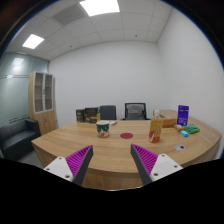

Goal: Pour water

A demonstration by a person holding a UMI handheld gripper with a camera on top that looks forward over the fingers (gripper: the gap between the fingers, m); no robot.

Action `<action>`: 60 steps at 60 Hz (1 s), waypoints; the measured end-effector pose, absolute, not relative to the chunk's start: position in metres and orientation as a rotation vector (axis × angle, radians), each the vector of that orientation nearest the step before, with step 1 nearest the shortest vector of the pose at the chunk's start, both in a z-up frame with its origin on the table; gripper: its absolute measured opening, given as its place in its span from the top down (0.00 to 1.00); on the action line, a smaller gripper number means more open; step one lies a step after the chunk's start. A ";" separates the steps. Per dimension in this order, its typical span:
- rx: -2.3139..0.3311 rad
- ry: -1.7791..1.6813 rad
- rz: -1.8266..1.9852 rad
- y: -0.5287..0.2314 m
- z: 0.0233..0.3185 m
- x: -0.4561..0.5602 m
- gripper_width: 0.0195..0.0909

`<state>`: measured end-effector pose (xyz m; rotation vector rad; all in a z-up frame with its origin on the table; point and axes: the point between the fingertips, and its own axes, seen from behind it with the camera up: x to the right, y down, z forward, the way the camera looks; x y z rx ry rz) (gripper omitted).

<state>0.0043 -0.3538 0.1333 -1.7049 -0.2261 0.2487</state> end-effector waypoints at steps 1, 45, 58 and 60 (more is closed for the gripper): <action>-1.705 -0.223 0.244 -0.353 0.133 0.006 0.10; -1.748 -0.032 0.033 -0.051 0.102 0.171 0.10; -1.746 -0.020 0.044 0.019 0.085 0.173 0.10; -1.741 -0.020 0.050 0.024 0.084 0.172 0.13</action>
